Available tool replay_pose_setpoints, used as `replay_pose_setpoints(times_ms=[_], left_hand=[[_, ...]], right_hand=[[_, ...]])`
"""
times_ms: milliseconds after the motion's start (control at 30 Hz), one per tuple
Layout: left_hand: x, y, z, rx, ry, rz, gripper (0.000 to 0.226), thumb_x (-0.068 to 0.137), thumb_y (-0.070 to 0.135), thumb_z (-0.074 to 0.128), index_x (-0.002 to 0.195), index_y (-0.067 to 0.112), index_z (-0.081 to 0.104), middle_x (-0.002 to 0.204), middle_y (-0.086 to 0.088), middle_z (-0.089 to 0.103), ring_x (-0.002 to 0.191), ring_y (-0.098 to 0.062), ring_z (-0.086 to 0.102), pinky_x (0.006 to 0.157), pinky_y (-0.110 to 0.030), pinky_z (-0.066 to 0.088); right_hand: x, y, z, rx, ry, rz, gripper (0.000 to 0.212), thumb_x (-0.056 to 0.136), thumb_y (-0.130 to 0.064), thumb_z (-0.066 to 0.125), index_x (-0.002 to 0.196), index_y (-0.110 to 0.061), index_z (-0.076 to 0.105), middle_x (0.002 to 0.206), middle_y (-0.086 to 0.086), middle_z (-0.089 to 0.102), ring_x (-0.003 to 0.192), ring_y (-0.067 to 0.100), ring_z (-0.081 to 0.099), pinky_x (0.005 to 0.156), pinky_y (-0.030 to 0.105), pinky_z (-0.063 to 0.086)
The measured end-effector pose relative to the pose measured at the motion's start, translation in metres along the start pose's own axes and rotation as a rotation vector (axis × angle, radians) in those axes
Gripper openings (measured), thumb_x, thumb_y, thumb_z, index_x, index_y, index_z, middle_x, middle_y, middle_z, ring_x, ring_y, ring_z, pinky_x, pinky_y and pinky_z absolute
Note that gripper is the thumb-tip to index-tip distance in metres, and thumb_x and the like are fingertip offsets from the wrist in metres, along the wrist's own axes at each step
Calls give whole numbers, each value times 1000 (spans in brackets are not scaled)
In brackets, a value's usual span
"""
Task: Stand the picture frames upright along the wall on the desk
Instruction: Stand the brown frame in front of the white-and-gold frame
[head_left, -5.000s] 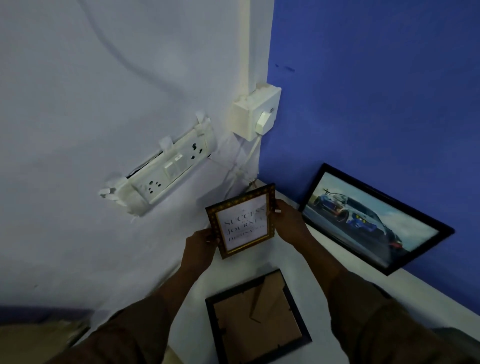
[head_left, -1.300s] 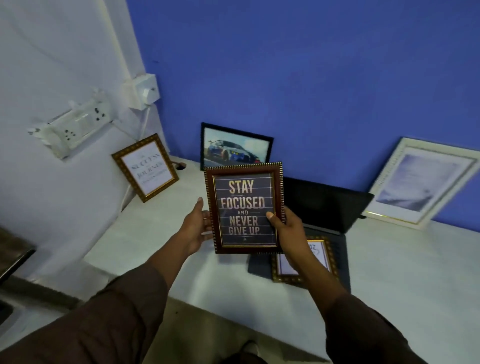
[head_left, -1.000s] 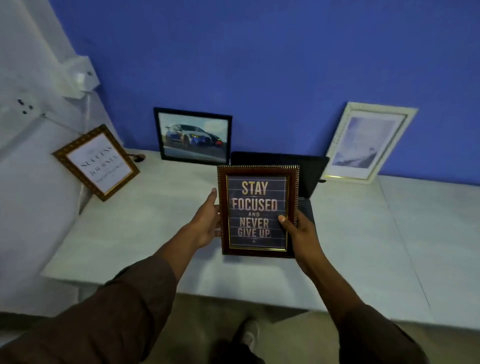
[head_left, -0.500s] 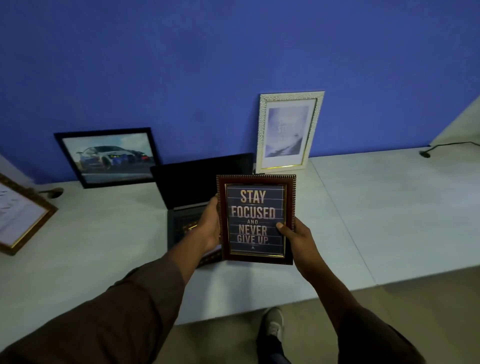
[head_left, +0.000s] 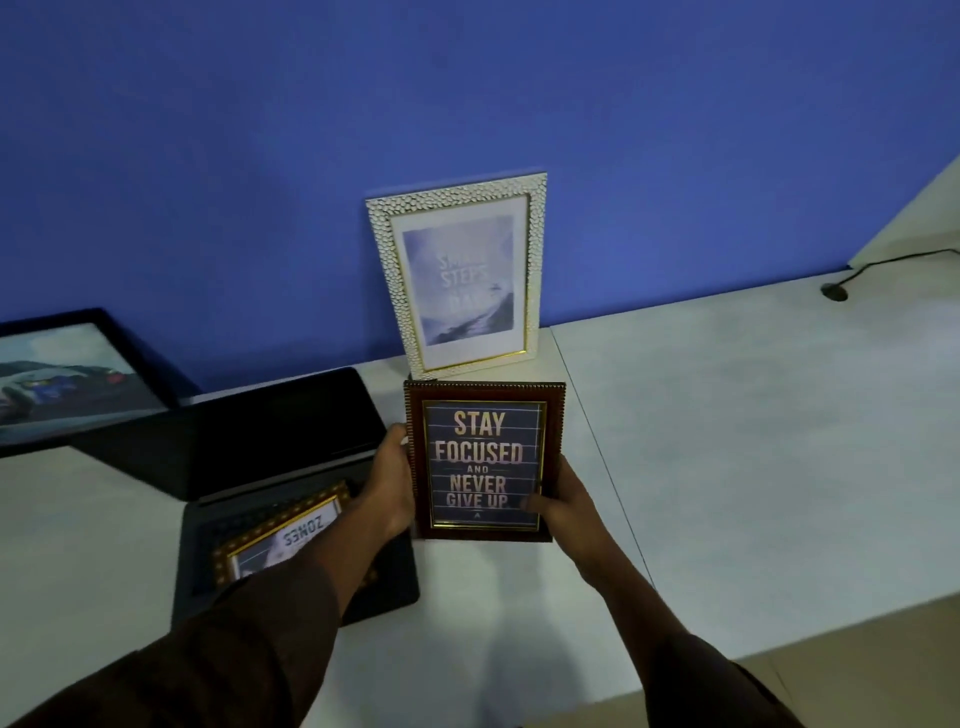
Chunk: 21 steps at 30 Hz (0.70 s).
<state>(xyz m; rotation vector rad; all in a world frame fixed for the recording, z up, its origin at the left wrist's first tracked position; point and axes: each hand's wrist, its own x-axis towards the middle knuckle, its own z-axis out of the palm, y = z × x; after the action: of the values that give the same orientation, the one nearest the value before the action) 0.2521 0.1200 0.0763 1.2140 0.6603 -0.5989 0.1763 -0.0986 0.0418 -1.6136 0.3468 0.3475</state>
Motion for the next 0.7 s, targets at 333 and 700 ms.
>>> replay_pose_setpoints(times_ms=[333, 700], left_hand=[[61, 5, 32, -71, 62, 37, 52, 102, 47, 34, 95, 16, 74, 94, -11, 79, 87, -28, 75, 82, -43, 55], [70, -12, 41, -67, 29, 47, 55, 102, 57, 33, 106, 23, 75, 107, -6, 80, 89, -23, 78, 85, -42, 57]], right_hand=[[71, -6, -34, -224, -40, 20, 69, 84, -45, 78, 141, -37, 40, 128, -16, 60, 112, 10, 63, 96, 34, 54], [93, 3, -38, -290, -3, 83, 63, 88, -27, 77, 141, -28, 42, 125, -7, 65, 111, 20, 67, 89, 30, 57]])
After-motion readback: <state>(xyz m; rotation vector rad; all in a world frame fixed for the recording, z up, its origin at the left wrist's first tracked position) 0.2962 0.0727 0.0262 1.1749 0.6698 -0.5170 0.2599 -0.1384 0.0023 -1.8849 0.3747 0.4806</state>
